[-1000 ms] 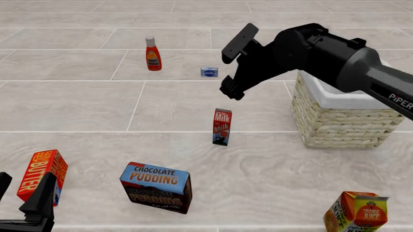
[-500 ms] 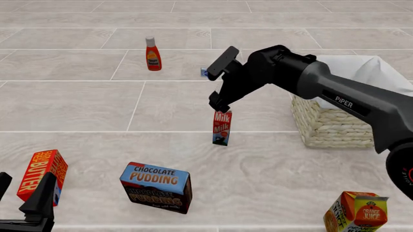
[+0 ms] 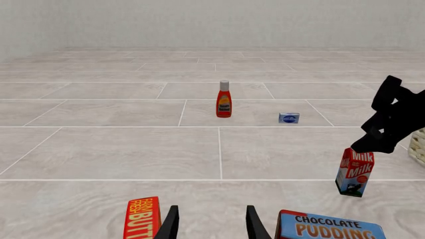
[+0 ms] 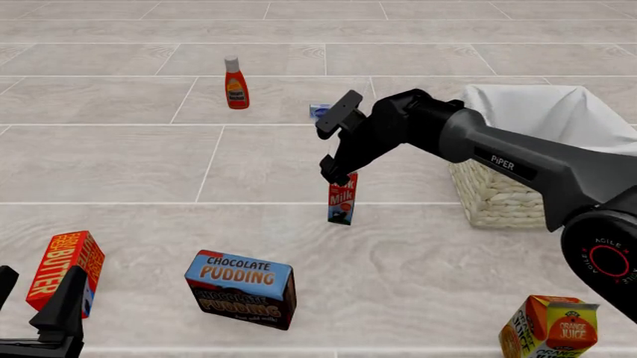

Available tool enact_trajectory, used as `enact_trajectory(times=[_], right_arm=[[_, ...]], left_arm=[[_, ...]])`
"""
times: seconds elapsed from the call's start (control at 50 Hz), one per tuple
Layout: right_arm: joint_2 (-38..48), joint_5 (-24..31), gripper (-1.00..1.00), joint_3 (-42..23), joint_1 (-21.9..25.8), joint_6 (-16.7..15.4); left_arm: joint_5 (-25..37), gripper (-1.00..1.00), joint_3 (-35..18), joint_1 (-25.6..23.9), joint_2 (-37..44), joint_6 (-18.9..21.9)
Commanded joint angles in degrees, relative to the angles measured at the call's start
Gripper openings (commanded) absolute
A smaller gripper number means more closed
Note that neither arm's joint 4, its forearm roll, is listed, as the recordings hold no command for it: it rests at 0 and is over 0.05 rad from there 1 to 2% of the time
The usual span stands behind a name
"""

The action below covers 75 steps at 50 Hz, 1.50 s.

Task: Pick the milk and place it in the basket.

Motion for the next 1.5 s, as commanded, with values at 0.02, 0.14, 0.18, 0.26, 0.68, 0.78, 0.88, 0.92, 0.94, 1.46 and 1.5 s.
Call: enact_trajectory(times=[0.02,0.14,0.18,0.26,0.68,0.78,0.88,0.92,0.94,1.46,1.5], right_arm=[[1.81,-0.92,1.0,0.02,-0.13,0.42],[2.85,-1.66,1.0,0.15,-0.32,0.93],[3.31,-1.89,1.0,0.15,-0.39,0.98],[4.08,-2.18,1.0,0.01,-0.47,1.22],[5.81,-3.03,1.0,0.7,-0.07,2.48],[5.89,-3.22,1.0,0.81,-0.14,2.73],[5.89,-3.1,-1.0,0.81,-0.32,2.95],[5.7,-3.16,-1.0,0.92,-0.4,2.97],[5.8,-3.14,-1.0,0.73,-0.51,3.11],[2.78,-2.35,-1.0,-0.03,-1.22,1.98],[2.07,-2.1,-1.0,-0.12,-0.95,2.11]], left_arm=[[0.0,1.0,0.0,0.0,0.0,-0.01],[0.0,1.0,0.0,-0.01,0.01,0.0],[0.0,1.0,0.0,0.01,0.0,-0.01],[0.0,1.0,0.0,-0.01,0.0,0.01],[0.0,1.0,0.0,0.0,0.01,-0.01],[0.0,1.0,0.0,0.0,0.01,0.0],[0.0,1.0,0.0,-0.01,0.0,0.01],[0.0,1.0,0.0,0.0,0.0,0.0],[0.0,1.0,0.0,0.0,0.0,0.01],[0.0,1.0,0.0,0.0,0.01,0.0],[0.0,1.0,0.0,-0.01,0.0,0.0]])
